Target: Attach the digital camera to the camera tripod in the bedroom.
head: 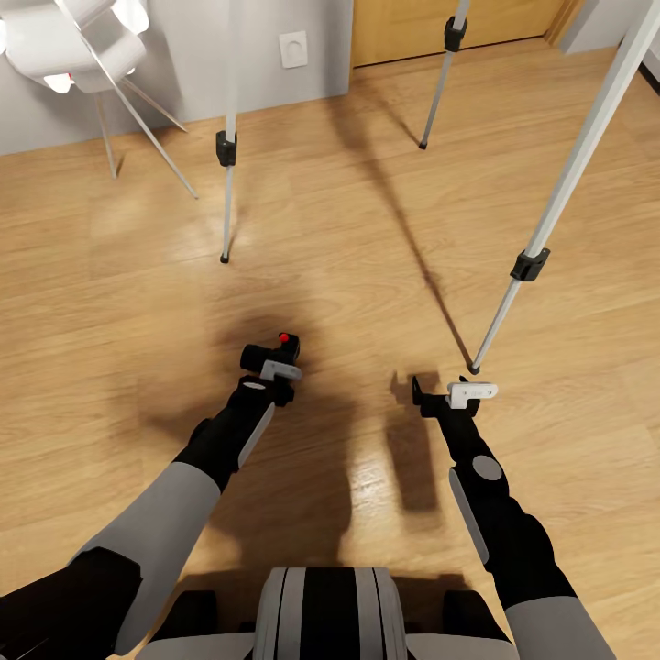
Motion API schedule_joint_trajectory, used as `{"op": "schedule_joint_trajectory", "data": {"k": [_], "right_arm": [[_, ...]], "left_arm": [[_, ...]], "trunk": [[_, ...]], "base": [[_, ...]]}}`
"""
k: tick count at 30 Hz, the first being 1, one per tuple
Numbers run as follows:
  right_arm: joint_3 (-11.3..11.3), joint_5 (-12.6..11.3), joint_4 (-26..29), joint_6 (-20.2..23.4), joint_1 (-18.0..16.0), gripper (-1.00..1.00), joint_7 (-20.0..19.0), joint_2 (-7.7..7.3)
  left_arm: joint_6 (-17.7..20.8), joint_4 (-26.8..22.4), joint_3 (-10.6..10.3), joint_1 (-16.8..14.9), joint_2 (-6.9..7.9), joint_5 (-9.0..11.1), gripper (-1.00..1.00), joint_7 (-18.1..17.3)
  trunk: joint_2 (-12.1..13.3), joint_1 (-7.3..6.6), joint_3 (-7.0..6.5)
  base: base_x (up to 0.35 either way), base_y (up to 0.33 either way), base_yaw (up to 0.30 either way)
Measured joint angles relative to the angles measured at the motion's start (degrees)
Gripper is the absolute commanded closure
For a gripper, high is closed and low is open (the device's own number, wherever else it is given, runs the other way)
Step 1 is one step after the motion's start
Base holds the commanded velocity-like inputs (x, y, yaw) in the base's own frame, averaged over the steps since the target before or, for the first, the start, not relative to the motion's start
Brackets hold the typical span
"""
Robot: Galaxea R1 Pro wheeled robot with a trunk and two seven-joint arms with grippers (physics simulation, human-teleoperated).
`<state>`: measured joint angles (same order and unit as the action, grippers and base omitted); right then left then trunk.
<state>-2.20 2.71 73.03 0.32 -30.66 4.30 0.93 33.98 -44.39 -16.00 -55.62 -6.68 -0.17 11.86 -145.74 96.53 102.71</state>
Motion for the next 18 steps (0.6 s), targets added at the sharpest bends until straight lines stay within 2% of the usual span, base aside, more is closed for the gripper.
{"op": "schedule_joint_trajectory", "data": {"k": [6, 18], "right_arm": [[0.0, 0.0, 0.0, -0.1, 0.0, -1.00, 0.0, -0.03], [0.0, 0.0, 0.0, -0.1, 0.0, -1.00, 0.0, -0.04]], "left_arm": [[0.1, -2.0, 0.0, 0.0, -0.02, 0.0, -1.00, 0.0], [0.2, -2.3, 0.0, 0.0, -0.02, 0.1, -1.00, 0.0]], "trunk": [[0.0, 0.00, 0.00], [0.0, 0.00, 0.00]], "base": [[0.000, 0.000, 0.000], [0.000, 0.000, 0.000]]}}
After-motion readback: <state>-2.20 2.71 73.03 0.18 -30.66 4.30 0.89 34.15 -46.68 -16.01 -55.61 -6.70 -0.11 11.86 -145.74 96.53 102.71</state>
